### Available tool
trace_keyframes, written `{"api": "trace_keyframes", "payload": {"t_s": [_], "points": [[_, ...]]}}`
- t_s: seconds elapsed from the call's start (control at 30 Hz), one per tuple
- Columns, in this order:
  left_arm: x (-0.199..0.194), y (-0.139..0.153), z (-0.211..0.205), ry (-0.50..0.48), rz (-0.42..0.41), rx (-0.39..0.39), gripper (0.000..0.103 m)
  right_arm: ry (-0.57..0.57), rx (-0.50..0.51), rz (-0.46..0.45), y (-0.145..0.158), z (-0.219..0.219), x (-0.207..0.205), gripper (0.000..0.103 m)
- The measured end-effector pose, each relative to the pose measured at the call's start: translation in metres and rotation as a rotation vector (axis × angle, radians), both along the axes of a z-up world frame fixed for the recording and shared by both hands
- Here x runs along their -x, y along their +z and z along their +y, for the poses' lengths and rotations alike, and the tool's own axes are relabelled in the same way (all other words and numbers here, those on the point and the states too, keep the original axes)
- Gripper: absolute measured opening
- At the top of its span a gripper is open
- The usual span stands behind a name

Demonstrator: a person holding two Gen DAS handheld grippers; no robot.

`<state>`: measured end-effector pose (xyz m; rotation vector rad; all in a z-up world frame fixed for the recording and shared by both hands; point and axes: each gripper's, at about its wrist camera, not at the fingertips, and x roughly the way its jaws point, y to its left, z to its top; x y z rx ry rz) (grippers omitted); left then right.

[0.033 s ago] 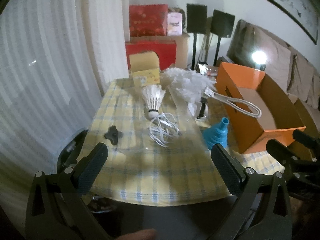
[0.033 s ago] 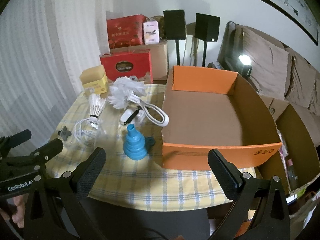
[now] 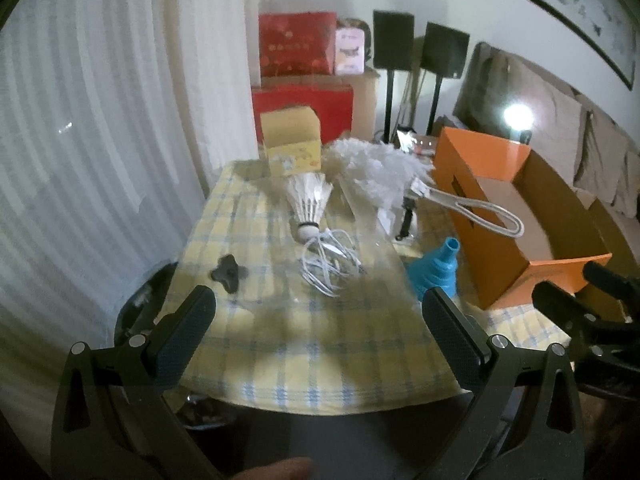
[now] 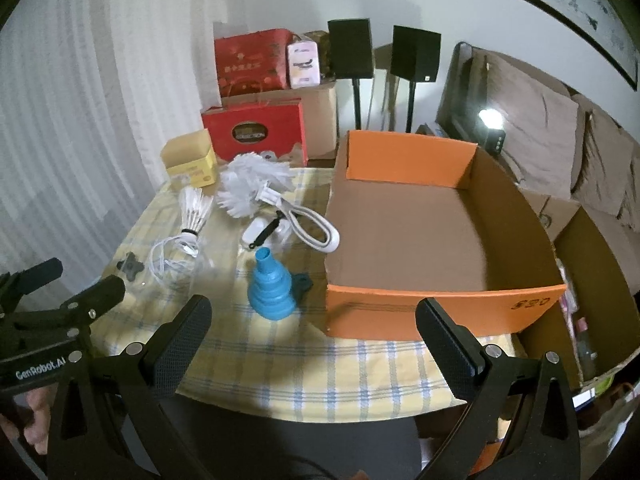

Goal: Organize objects
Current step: 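Move the left gripper toward the black cross-shaped knob on the table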

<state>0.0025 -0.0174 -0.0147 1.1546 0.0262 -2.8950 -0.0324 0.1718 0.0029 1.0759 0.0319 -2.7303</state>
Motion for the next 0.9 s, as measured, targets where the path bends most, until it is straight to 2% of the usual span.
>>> {"api": "trace_keyframes", "payload": {"t_s": [0.1,0.27,0.4,0.5,0.67,0.83,0.9], "points": [[0.001,-0.001,-0.014,0.015,0.010,-0.002,0.103,0.039,0.055,-0.027,-0.005,0.001,0.003,0.103],[0.006,-0.005,-0.048,0.053,-0.007,-0.061,0.103,0.078,0.066,-0.021,-0.009,-0.007,0.004,0.099],[0.009,-0.010,-0.078,0.095,-0.015,-0.111,0.103,0.107,0.065,-0.003,-0.010,-0.015,0.004,0.090],[0.009,-0.017,-0.098,0.124,-0.020,-0.118,0.103,0.124,0.072,-0.011,-0.014,-0.020,0.008,0.082],[0.014,-0.031,-0.122,0.134,-0.031,-0.144,0.103,0.143,0.087,-0.029,-0.022,-0.028,0.016,0.079],[0.026,-0.049,-0.136,0.114,-0.067,-0.209,0.102,0.165,0.085,-0.034,-0.027,-0.040,0.020,0.079],[0.031,-0.057,-0.139,0.111,-0.084,-0.219,0.096,0.180,0.089,-0.041,-0.028,-0.044,0.022,0.079]]}}
